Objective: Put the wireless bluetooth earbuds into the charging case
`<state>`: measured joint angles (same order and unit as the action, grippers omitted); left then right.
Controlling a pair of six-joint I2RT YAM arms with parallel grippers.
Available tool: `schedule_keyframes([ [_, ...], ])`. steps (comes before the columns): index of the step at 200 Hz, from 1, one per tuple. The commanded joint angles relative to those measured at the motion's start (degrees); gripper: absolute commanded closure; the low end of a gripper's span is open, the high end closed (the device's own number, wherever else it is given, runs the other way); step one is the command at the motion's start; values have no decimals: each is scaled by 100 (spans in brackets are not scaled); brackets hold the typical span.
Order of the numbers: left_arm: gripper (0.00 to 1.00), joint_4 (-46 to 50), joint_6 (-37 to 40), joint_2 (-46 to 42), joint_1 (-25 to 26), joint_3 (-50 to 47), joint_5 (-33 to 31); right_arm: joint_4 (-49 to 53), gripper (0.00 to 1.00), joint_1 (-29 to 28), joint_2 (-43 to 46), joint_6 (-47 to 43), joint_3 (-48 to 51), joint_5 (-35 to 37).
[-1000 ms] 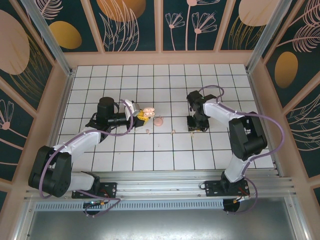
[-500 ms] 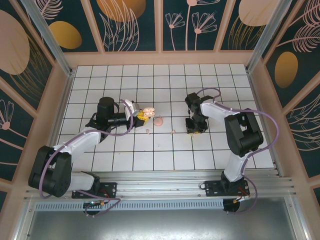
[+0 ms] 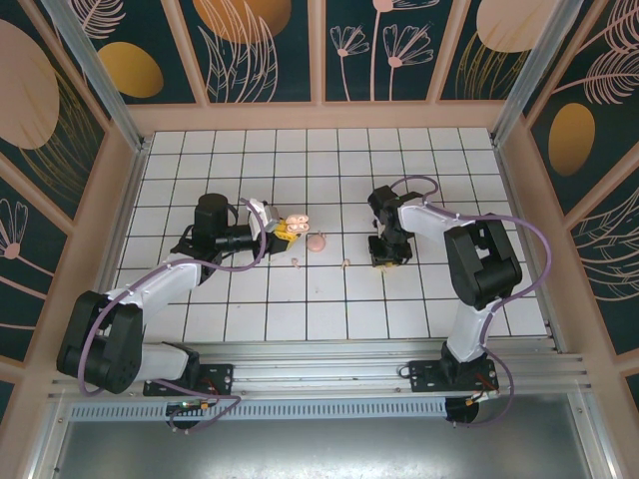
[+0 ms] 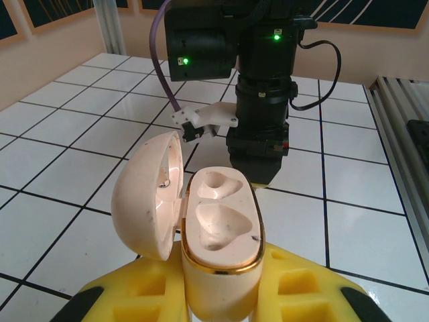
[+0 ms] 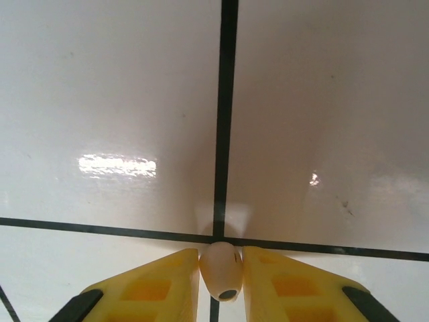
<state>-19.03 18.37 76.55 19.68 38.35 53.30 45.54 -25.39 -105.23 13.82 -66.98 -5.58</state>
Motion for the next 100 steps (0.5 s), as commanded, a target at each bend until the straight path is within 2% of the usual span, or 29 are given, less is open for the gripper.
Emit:
schedule_keyframes([
  [1,95,56,70,26,29,143,67,-88,75,-14,-162,-84,88,-43],
  [38,95,90,70,5,29,144,50,-124,72,5,-196,-88,133,56],
  [100,97,-193,-11,-24,28,16,49,-454,79,81,185,50,268,8],
])
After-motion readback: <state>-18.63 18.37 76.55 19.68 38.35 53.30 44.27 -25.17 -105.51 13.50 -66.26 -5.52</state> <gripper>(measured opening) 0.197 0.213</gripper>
